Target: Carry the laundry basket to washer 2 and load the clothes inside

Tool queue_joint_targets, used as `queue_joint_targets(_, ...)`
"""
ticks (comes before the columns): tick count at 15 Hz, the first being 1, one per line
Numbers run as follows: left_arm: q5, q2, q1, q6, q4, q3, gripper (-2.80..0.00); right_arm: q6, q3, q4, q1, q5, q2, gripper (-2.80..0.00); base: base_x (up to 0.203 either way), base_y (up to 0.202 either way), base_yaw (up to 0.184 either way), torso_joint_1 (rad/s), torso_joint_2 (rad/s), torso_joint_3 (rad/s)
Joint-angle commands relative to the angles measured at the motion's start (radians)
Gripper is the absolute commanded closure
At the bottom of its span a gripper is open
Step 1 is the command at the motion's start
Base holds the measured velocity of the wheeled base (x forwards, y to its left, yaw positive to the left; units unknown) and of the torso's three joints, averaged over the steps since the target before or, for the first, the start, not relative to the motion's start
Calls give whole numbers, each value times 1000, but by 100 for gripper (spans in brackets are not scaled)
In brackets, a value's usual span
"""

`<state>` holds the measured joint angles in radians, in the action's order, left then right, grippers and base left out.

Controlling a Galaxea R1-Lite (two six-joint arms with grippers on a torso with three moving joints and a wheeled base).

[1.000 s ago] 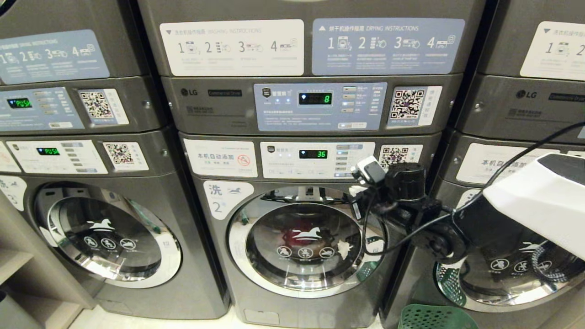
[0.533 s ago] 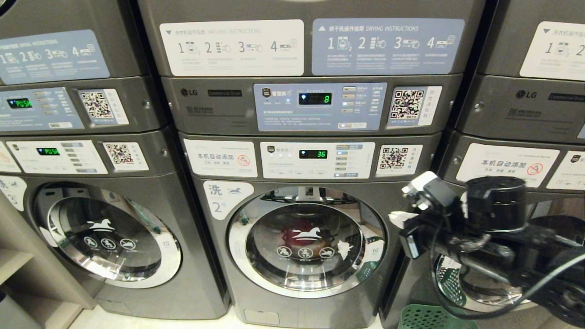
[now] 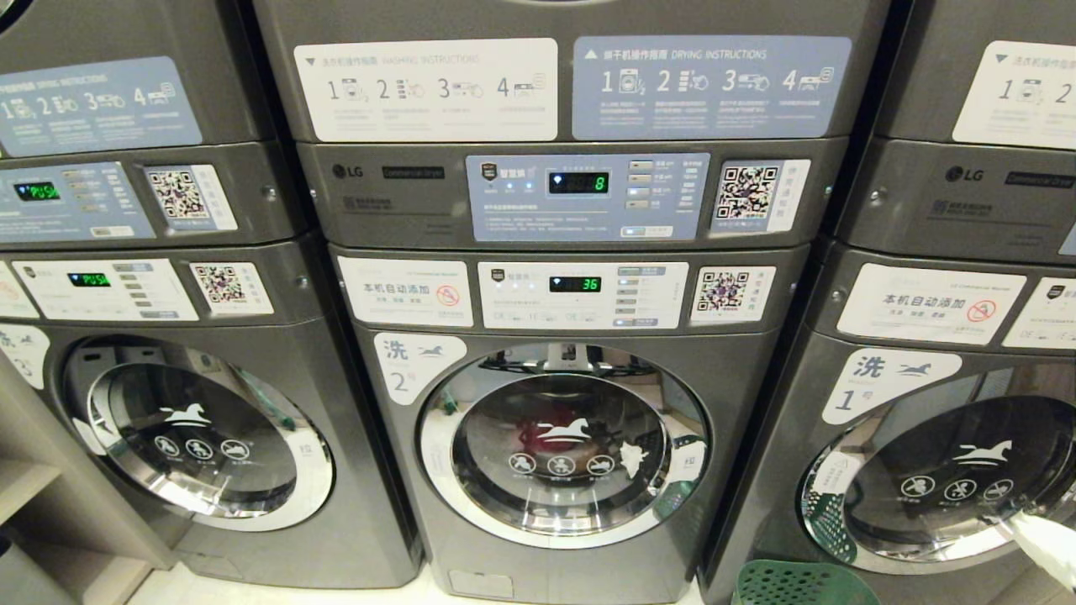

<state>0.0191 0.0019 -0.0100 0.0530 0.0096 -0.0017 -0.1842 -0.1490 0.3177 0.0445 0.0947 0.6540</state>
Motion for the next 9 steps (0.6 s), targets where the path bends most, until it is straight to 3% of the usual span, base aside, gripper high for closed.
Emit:
queue_joint_targets(1, 1, 0, -1, -2, 0, 0, 0, 3, 55, -148, -33, -12, -335, 0, 0, 0, 0, 0, 0, 0)
queue_joint_targets(3, 1, 0, -1, -4, 0, 0, 0, 12, 100, -262, -42, -40, -505, 0, 0, 0, 0, 0, 0, 0)
queue_joint_targets(5, 1, 0, -1, -4, 0, 0, 0, 18, 124, -295, -44, -48, -642, 0, 0, 0, 0, 0, 0, 0)
queue_joint_targets(9, 1, 0, -1, -4, 0, 0, 0, 42, 149, -315, -46, -58, -654, 0, 0, 0, 0, 0, 0, 0)
